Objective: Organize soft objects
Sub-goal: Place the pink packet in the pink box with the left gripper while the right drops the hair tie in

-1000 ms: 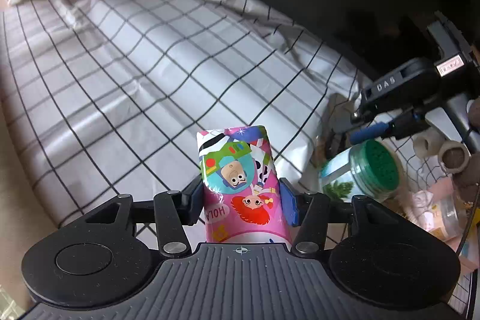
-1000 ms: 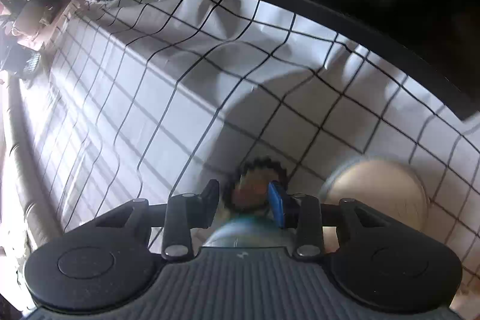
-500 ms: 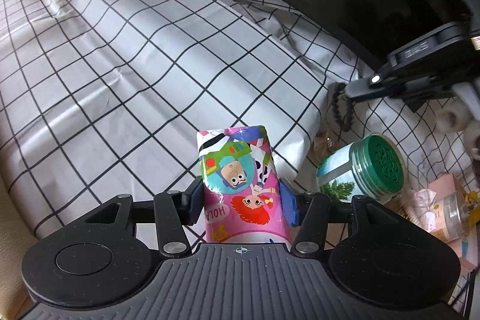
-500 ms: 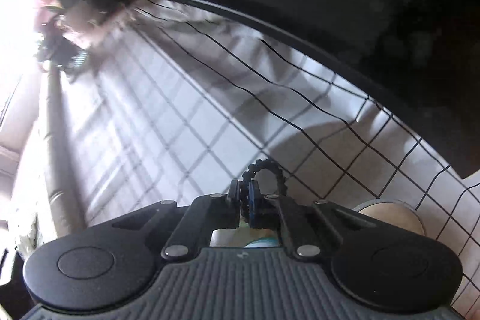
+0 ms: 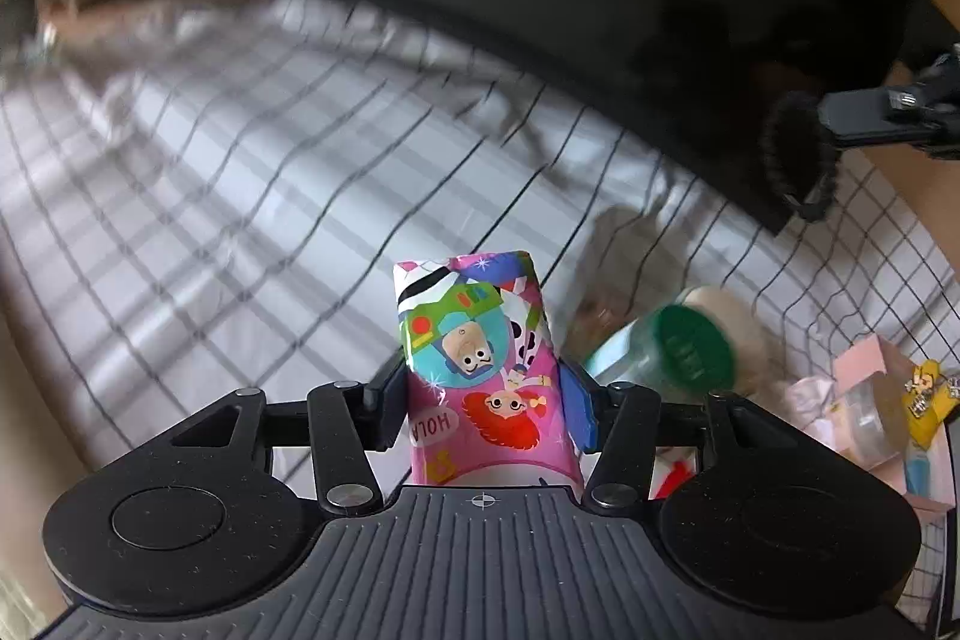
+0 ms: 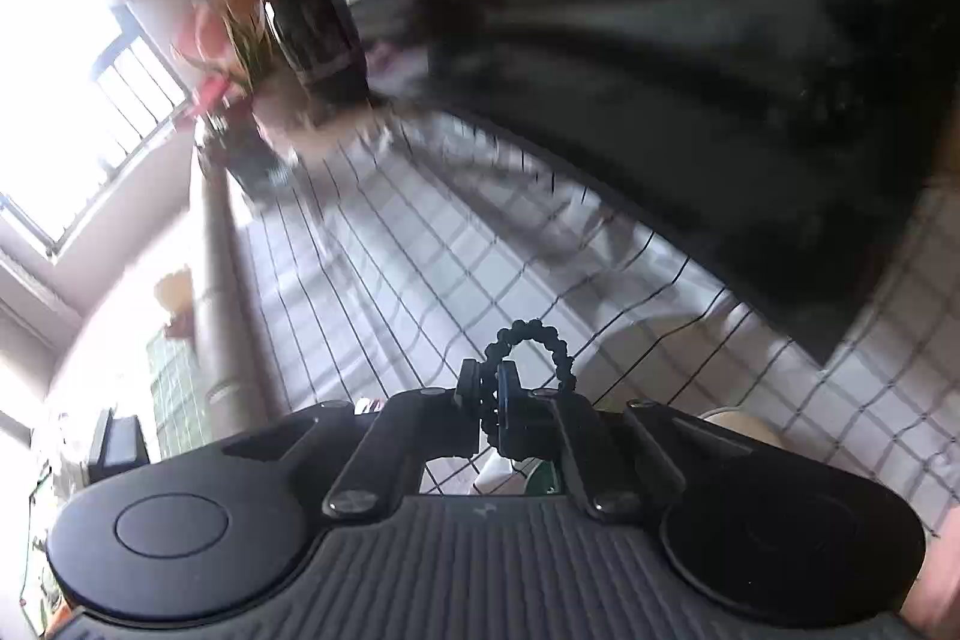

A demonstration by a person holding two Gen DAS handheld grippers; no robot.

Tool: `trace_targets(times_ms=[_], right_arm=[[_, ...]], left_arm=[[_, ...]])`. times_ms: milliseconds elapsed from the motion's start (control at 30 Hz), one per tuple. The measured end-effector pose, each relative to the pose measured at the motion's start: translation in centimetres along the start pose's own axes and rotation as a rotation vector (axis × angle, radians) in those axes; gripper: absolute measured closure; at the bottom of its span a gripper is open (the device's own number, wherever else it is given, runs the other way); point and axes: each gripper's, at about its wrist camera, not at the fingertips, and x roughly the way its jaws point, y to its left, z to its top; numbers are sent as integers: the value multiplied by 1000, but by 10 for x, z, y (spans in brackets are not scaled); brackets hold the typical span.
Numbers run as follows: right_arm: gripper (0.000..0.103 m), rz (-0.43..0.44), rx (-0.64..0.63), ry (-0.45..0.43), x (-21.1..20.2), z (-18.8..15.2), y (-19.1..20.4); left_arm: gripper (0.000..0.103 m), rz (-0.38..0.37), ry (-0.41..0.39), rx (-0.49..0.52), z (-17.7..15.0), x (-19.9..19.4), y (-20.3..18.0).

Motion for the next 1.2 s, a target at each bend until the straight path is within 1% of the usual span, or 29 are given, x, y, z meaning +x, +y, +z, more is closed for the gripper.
trace_targets(times_ms=[100,133,200,367,500,567,633,733,833,900,967,1100,1200], right_arm=[[98,-21,-2,-93,-52,-11,-9],[98,-39,-1,-124,-70,-17,-13],[98,-75,9,-181,-102,-29,-22],[98,-207,67,-300,-176,-71,-61],[97,-301,153,-342,-218,-107,-105],[98,-344,200,-357,-238,-127,-127],[97,-373,252,-374,-253,-146,-148],[97,-403,314,-411,-268,-168,-173],[97,-427,355,-446,-270,-188,-186],[97,-437,376,-463,-269,-197,-196],[97,-435,405,-477,-268,-206,-210],[97,-412,449,-505,-267,-225,-233],[97,-427,455,-509,-256,-231,-243]], left_arm=[[47,-22,-47,53,15,-17,-28],[47,-38,-60,55,19,-23,-39],[47,-71,-85,100,26,-32,-66],[47,-192,-105,199,33,-40,-151],[47,-293,-81,258,25,-31,-222],[47,-346,-48,290,15,-23,-258],[47,-378,-7,322,5,-13,-290],[47,-409,51,367,-17,5,-338],[47,-434,97,378,-40,25,-375],[47,-444,101,389,-52,40,-397],[47,-437,87,417,-61,54,-417],[47,-404,77,436,-80,80,-435],[46,-363,100,461,-91,98,-439]])
